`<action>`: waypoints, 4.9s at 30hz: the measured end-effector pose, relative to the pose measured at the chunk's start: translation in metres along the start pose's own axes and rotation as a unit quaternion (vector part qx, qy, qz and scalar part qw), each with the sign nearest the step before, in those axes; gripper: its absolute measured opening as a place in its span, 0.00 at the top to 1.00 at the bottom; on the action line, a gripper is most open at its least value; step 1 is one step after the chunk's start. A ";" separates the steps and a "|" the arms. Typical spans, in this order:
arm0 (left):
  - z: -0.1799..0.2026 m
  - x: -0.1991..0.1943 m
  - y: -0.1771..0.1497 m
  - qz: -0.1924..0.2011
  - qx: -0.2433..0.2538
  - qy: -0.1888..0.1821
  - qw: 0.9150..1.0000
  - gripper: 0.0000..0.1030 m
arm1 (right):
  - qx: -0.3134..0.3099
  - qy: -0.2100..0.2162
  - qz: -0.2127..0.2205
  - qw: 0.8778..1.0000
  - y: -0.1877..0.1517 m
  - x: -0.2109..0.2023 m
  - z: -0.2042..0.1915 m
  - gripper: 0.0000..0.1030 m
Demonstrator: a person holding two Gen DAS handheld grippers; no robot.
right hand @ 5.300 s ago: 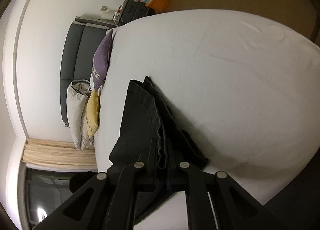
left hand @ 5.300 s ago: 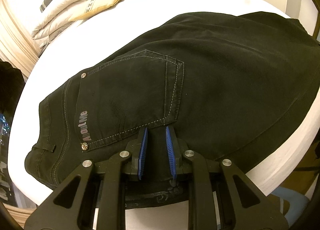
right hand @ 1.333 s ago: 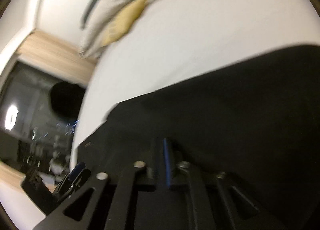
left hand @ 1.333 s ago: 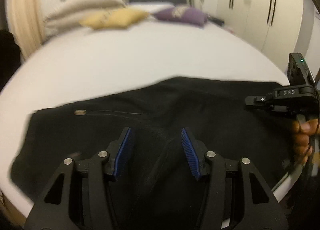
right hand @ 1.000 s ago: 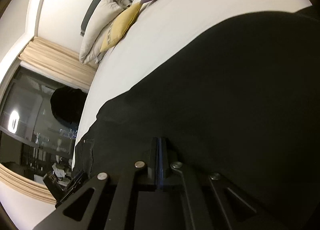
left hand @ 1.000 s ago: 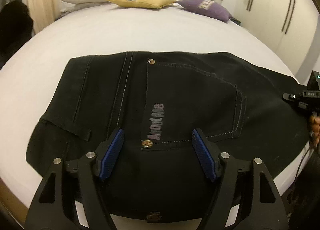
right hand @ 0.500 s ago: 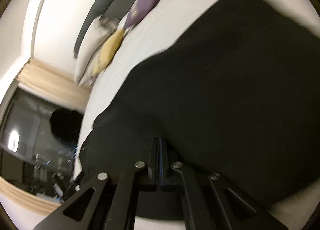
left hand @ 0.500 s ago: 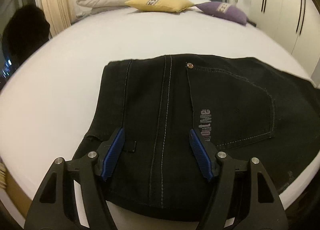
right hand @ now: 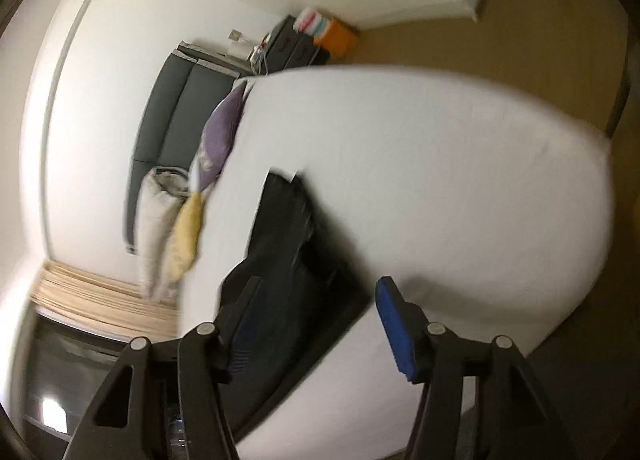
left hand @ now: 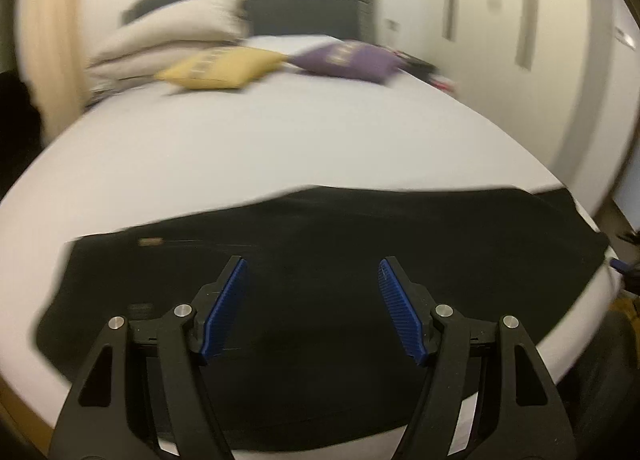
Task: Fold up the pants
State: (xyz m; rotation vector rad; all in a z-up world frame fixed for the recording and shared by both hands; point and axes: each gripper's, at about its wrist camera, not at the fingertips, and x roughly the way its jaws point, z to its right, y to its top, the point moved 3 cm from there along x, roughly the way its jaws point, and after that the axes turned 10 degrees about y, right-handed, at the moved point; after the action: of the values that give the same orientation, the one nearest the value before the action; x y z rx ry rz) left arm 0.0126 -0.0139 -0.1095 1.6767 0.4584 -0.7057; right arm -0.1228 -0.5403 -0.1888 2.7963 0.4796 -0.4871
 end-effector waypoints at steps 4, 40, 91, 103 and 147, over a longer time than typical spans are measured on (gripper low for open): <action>0.086 0.008 -0.001 -0.008 0.052 -0.035 0.998 0.35 | 0.058 0.016 0.000 0.998 -0.015 0.004 0.021 0.42; 0.095 0.071 0.010 -0.121 -0.090 -0.108 0.983 0.31 | -0.008 -0.012 0.085 0.996 -0.021 0.055 -0.031 0.87; 0.020 0.115 0.069 -0.199 -0.127 -0.243 0.941 0.94 | -0.639 -0.039 -0.178 0.747 -0.323 0.228 -0.233 0.87; -0.011 0.155 0.012 -0.226 -0.168 -0.224 0.933 0.91 | -0.607 -0.036 -0.271 0.746 -0.345 0.267 -0.188 0.70; 0.098 0.086 -0.042 -0.146 -0.068 -0.102 0.982 0.78 | -0.114 0.096 -0.362 0.920 -0.160 0.215 -0.061 1.00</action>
State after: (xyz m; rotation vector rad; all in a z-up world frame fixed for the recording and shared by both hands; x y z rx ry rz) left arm 0.0293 -0.1059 -0.2098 1.4046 0.5992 -1.0281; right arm 0.0278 -0.3170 -0.2435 2.3724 1.5254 -0.2602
